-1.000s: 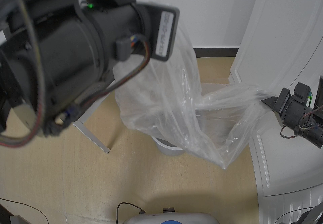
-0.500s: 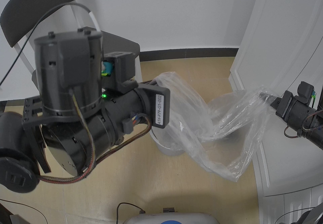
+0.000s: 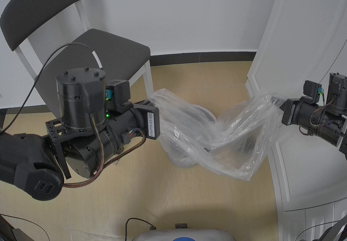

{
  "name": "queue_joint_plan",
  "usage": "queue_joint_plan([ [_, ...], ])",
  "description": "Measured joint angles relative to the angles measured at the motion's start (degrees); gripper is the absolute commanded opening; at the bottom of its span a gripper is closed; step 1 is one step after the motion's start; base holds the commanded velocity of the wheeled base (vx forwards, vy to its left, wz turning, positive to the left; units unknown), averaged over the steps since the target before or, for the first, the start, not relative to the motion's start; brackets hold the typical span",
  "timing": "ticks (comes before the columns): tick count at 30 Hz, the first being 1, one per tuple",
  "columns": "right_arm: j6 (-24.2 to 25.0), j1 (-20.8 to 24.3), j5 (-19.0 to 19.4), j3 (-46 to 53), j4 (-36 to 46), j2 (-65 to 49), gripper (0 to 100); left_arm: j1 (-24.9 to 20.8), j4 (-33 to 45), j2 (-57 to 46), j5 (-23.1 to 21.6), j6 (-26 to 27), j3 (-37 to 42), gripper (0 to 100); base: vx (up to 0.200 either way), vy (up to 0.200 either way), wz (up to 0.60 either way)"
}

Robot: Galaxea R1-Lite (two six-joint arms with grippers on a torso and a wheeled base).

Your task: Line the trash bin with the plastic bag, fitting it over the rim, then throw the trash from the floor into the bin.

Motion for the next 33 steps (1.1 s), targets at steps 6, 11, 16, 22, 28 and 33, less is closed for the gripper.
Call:
queue_joint_plan([
  [6,-3.7,-2.5,0.0,-0.5,0.0,3.3,0,5.7,-6.7,1.9,-3.4,0.0,3.9,0,0.000,0.000,0.00],
  [11,-5.6,-3.3,-0.4,-0.5,-0.1,5.4,0,9.0,-11.0,4.3,-3.8,0.2,4.8,0,0.000,0.000,0.00],
  [16,-7.6,-3.6,-4.6,-1.5,-0.4,7.6,0,10.5,-11.4,5.9,-3.9,0.2,4.7,0,0.000,0.000,0.00],
  [22,-8.9,-4.1,-5.5,-2.1,-0.5,9.9,0,11.7,-11.5,7.0,-4.0,0.2,4.1,0,0.000,0.000,0.00],
  [28,-9.5,-5.7,-5.2,-2.3,-0.6,10.4,0,13.4,-11.5,7.1,-5.3,0.2,3.8,0,0.000,0.000,0.00],
  [33,-9.5,-6.2,-5.4,-2.4,-1.4,10.6,0,14.3,-11.5,6.9,-6.1,0.3,3.4,0,0.000,0.000,0.00],
])
